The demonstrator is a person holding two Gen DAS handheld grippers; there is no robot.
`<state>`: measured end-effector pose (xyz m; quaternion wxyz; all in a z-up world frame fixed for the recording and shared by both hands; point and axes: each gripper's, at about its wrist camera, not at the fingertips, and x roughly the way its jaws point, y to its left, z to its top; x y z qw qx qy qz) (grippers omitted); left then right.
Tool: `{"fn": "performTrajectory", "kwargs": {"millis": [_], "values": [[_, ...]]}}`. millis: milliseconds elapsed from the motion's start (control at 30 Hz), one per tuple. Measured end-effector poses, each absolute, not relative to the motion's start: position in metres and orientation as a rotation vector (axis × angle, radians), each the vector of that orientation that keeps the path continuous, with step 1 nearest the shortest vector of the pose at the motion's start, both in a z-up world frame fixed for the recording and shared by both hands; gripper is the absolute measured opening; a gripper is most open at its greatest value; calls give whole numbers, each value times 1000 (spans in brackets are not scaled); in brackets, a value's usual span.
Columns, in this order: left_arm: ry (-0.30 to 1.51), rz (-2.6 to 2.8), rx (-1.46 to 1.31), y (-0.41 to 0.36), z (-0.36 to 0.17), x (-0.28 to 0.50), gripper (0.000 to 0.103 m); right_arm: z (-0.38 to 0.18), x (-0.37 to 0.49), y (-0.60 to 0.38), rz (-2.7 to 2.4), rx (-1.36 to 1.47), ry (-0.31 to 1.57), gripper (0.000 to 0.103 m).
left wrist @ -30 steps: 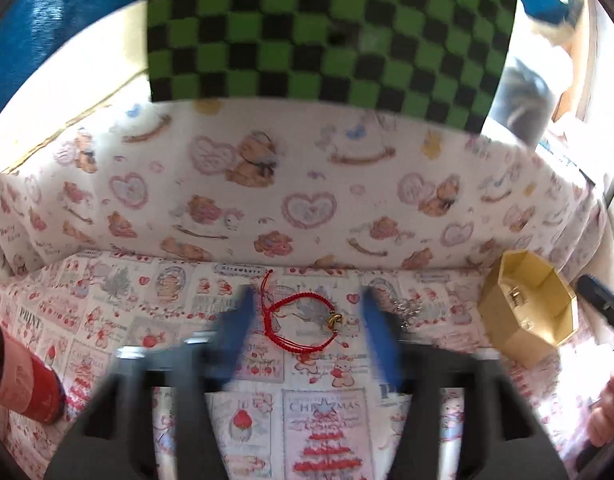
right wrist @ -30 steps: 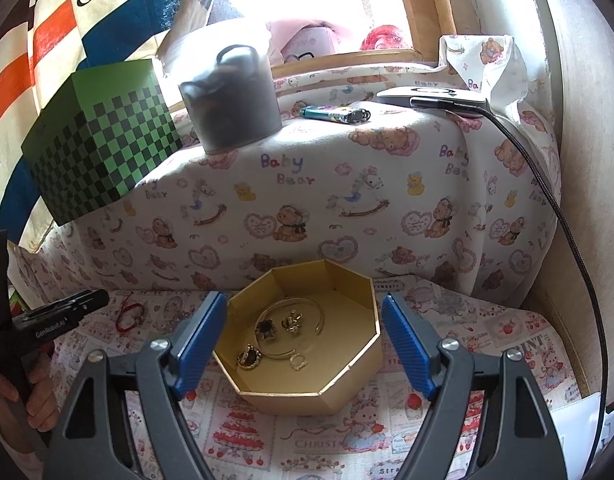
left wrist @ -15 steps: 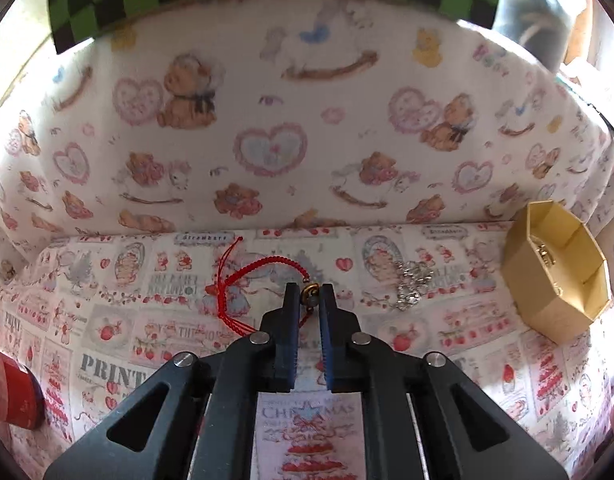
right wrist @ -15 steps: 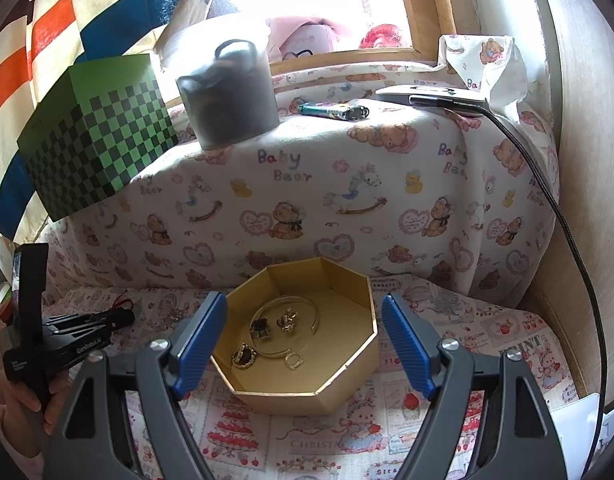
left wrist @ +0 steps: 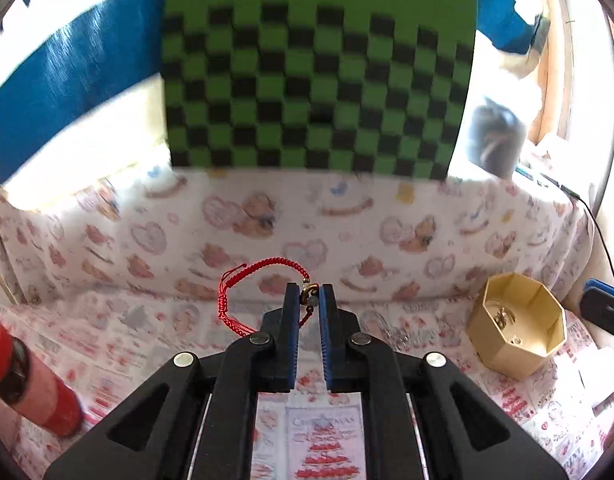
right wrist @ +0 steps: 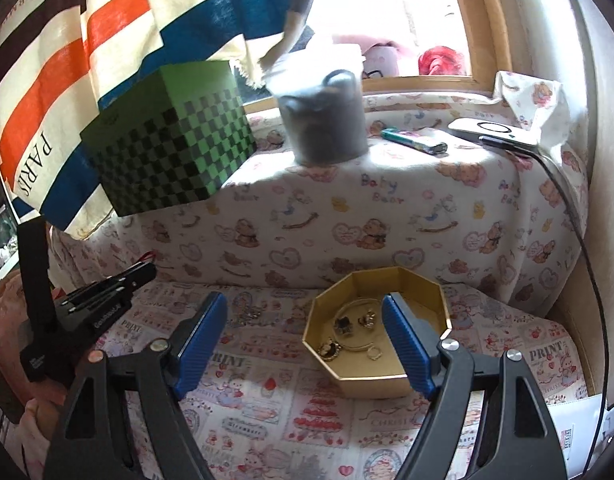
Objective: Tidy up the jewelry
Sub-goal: 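Grasp the silver chain with the right tool while the left tool lifts the bracelet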
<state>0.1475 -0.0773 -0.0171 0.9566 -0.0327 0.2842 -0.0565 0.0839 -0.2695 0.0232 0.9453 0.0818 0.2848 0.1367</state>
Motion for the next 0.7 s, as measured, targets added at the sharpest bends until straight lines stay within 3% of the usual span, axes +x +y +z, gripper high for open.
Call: {"fn": "performTrajectory", "kwargs": {"millis": [200, 267, 500, 700], "values": [[535, -42, -106, -49, -15, 139, 9, 19, 122, -214, 333, 120, 721, 74], [531, -28, -143, -38, -14, 140, 9, 12, 134, -194, 333, 79, 752, 60], [577, 67, -216, 4, -18, 145, 9, -38, 178, -153, 290, 13, 899, 41], [599, 99, -222, 9, -25, 153, 9, -58, 182, -143, 244, -71, 855, 39]]}}
